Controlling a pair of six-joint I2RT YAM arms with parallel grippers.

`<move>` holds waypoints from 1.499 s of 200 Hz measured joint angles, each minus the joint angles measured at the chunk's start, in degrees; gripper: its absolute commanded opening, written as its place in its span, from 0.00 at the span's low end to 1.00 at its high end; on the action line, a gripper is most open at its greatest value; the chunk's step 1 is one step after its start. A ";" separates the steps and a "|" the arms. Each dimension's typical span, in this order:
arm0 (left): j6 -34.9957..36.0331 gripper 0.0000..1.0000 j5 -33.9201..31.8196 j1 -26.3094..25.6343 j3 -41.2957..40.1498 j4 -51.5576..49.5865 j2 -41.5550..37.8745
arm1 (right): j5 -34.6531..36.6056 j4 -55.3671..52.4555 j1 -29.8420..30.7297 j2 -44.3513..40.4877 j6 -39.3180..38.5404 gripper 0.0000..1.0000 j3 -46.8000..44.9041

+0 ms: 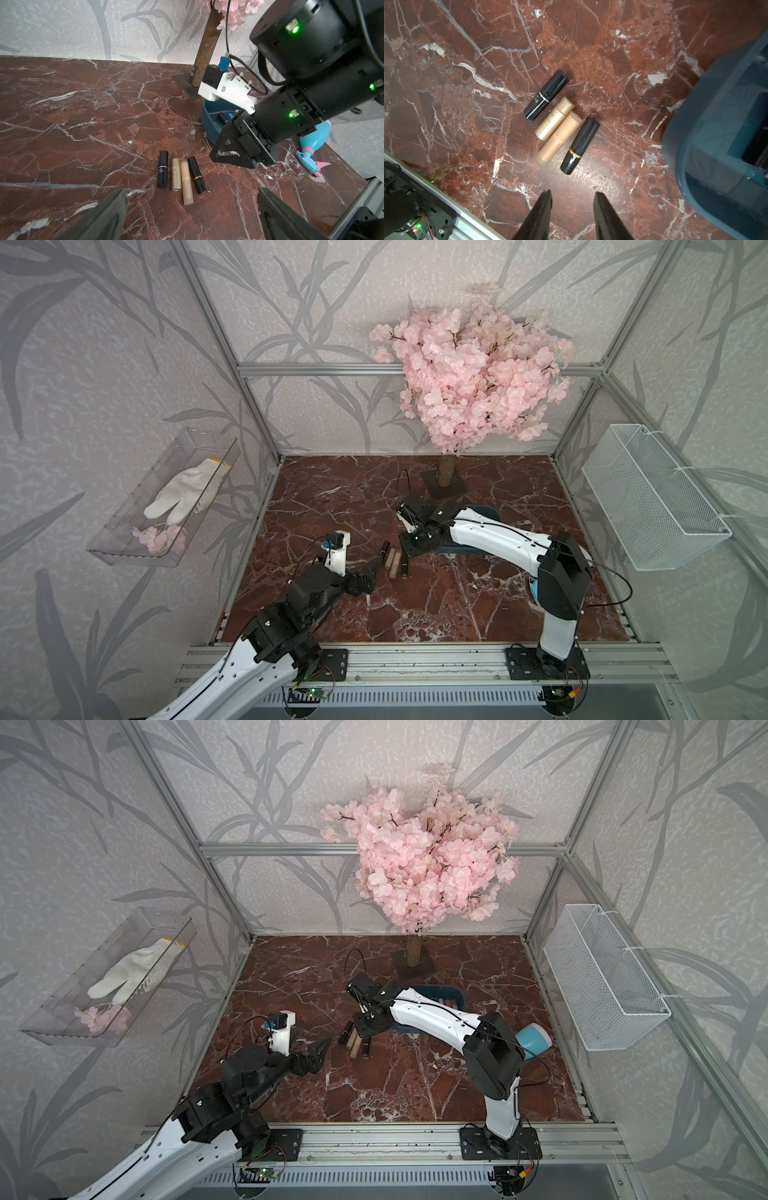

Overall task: Put the lipstick into the storage box
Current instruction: Pick up the lipstick at the center of the board.

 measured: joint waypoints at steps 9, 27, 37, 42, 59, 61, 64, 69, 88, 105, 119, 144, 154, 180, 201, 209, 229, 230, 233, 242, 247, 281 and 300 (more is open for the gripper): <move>-0.26 1.00 -0.09 0.00 0.00 -0.31 -0.37 | 0.00 0.33 0.44 0.39 0.22 0.38 -0.17; -0.79 1.00 -0.11 0.00 0.00 -0.90 -0.42 | 0.02 0.79 1.22 1.33 0.61 0.38 -0.48; -1.03 1.00 -0.04 0.00 0.00 -1.25 -0.37 | 0.04 0.96 1.68 2.14 0.74 0.39 -0.59; -1.07 1.00 0.00 0.00 0.00 -1.40 -0.37 | 0.04 1.09 1.86 2.58 0.83 0.39 -0.68; -1.16 1.00 0.07 0.00 0.00 -1.95 -0.35 | 0.13 1.38 2.43 4.22 0.94 0.38 -0.92; -1.16 1.00 0.07 0.00 0.00 -1.99 -0.35 | 0.13 1.38 2.45 4.35 0.96 0.39 -0.94; -1.16 1.00 0.07 0.00 0.00 -2.03 -0.35 | 0.17 1.44 2.51 4.66 1.03 0.38 -1.03; -1.16 1.00 0.09 0.00 0.00 -2.08 -0.35 | 0.28 1.46 2.62 5.03 1.07 0.39 -1.14; -1.14 1.00 0.13 0.00 0.00 -2.19 -0.37 | 0.57 1.49 2.84 6.05 1.31 0.39 -1.27; -1.11 1.00 0.22 0.00 0.00 -2.23 -0.37 | 0.94 1.57 2.95 6.43 1.62 0.39 -1.46; -1.05 1.00 0.22 0.00 0.00 -2.23 -0.35 | 1.14 1.60 2.93 6.67 1.68 0.39 -1.51; -0.98 1.00 0.22 0.00 0.00 -2.23 -0.28 | 1.49 1.64 2.93 7.63 1.73 0.39 -1.49; -0.90 1.00 0.22 0.00 0.00 -2.21 -0.15 | 1.57 1.66 2.93 8.11 1.75 0.39 -1.49; -0.52 1.00 0.22 0.00 0.00 -2.23 0.31 | 1.57 1.66 2.93 9.46 1.75 0.39 -1.49; -0.28 1.00 0.20 0.00 0.00 -2.23 0.35 | 1.55 1.68 2.93 10.60 1.73 0.39 -1.42; -0.15 1.00 0.20 0.00 0.00 -2.23 0.35 | 1.55 1.66 2.93 11.06 1.73 0.39 -1.40; -0.07 1.00 0.17 0.00 0.00 -2.23 0.35 | 1.55 1.62 2.93 12.31 1.68 0.39 -0.83; -0.07 1.00 0.17 0.00 0.00 -2.23 0.35 | 1.55 1.60 2.93 12.41 1.68 0.39 -0.76; -0.07 1.00 0.15 0.00 0.00 -2.23 0.35 | 1.55 1.62 2.93 12.55 1.68 0.39 -0.68; -0.04 1.00 0.11 0.00 0.00 -2.23 0.37 | 1.55 1.38 2.93 12.81 1.66 0.39 -0.33; -0.04 1.00 0.07 0.00 0.00 -2.23 0.37 | 1.55 1.31 2.93 12.87 1.66 0.39 -0.09; 0.07 1.00 -0.13 0.02 0.00 -2.19 0.63 | 1.60 1.22 2.71 13.55 1.57 0.39 1.60; 0.13 1.00 -0.22 0.04 0.00 -2.19 0.87 | 1.66 1.18 2.34 13.97 1.29 0.39 1.95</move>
